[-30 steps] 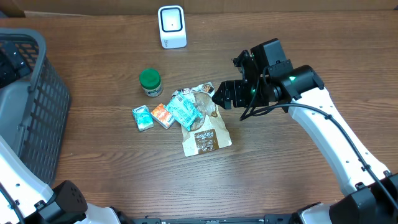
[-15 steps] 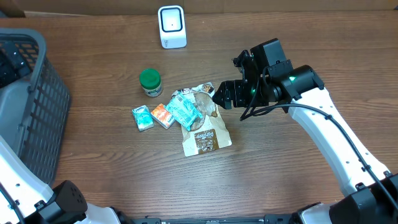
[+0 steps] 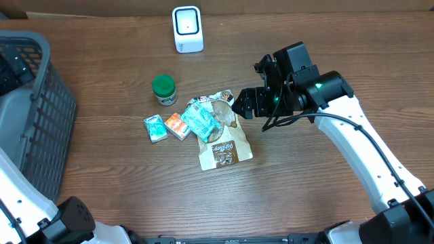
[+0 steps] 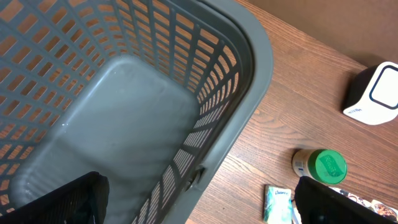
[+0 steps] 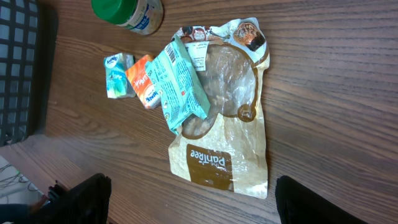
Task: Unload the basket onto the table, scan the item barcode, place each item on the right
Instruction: 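Raise the right gripper from rest toward the items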
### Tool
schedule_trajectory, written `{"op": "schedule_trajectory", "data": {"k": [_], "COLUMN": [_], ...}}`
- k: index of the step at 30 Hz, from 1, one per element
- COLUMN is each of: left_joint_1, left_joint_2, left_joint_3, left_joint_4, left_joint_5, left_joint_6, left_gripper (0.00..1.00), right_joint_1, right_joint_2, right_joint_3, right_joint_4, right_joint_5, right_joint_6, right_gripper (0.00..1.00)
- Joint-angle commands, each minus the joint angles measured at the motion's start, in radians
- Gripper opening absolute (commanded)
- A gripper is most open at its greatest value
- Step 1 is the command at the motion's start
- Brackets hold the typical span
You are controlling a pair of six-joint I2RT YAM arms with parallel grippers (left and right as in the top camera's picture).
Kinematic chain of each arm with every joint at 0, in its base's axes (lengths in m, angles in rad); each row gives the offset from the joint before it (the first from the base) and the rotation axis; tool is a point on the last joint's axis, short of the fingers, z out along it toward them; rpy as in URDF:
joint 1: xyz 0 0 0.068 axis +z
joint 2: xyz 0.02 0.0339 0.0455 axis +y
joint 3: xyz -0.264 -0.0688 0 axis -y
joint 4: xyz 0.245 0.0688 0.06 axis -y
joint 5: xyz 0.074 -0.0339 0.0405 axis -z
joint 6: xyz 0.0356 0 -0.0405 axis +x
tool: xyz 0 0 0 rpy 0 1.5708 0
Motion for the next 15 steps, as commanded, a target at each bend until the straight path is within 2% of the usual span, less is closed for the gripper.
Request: {"op": "schedule_trajectory", "data": {"k": [1, 15], "left_joint_1": [-0.001, -0.001], "left_joint_2": [-0.013, -0.013], "left_joint_3": [0.006, 0.006], "left_joint_4": [0.0, 0.0], "left_joint_5": [0.005, 0.005], "left_joint_6": [0.022, 0.022], "left_gripper": [1.0, 0.99], "right_joint_1": [0.002, 0.002], "right_joint_2": [-0.011, -0.011], "right_joint_3": [0.027, 0.027], "right_joint_4": [0.002, 0.003], "right_joint_5": [0.01, 0.01], "right_joint_6": [0.003, 0.003], "right_gripper": [0.82, 0.79]}}
